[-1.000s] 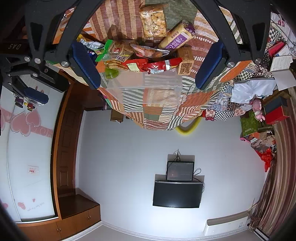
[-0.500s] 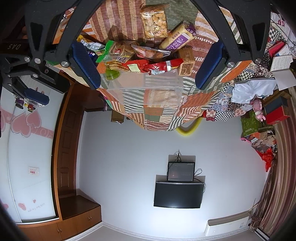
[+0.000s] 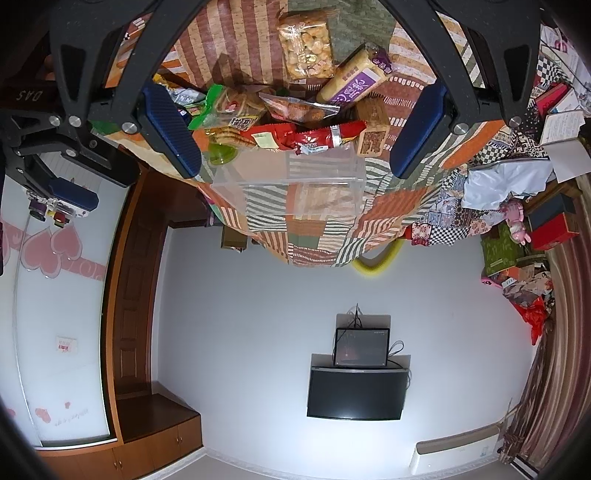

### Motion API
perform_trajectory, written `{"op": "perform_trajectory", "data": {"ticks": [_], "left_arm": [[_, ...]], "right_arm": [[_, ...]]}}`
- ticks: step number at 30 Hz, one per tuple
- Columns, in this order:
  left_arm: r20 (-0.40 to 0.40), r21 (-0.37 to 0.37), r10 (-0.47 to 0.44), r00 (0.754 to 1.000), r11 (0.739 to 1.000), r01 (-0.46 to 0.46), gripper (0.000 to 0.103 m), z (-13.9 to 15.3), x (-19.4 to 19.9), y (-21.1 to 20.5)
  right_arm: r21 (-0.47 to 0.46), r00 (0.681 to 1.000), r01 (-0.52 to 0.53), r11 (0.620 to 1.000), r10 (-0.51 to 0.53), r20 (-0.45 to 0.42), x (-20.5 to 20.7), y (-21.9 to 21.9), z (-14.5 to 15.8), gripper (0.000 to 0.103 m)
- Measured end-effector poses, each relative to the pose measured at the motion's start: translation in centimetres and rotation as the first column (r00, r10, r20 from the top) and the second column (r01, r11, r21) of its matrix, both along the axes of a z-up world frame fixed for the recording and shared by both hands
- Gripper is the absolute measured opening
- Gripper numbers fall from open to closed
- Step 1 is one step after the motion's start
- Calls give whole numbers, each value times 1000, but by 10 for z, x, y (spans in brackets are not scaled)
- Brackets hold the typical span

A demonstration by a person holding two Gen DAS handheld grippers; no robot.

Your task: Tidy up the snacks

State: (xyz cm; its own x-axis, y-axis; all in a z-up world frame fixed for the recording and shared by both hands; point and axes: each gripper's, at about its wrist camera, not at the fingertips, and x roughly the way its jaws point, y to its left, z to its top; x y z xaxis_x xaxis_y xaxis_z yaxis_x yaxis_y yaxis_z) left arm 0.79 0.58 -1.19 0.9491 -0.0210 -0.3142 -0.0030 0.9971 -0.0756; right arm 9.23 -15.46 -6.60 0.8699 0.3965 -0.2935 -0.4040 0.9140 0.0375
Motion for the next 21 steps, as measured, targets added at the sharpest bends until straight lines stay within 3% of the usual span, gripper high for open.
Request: {"op": "perform_trajectory", "data": {"ticks": [13, 17, 21], "left_arm": [[-134, -5, -12, 991, 1000, 11, 103, -29, 39, 17], [-188, 16, 2, 982, 1000, 1, 91, -40, 58, 26], [-238, 27, 12, 971, 1000, -6, 89, -52, 77, 35]], "right_arm": [[-30, 994, 10, 999, -13, -109, 38, -14, -28, 103], [-35, 985, 7, 999, -13, -170, 55, -20, -37, 93], [-37, 975, 1, 999, -10, -223, 71, -25, -45, 83]]}}
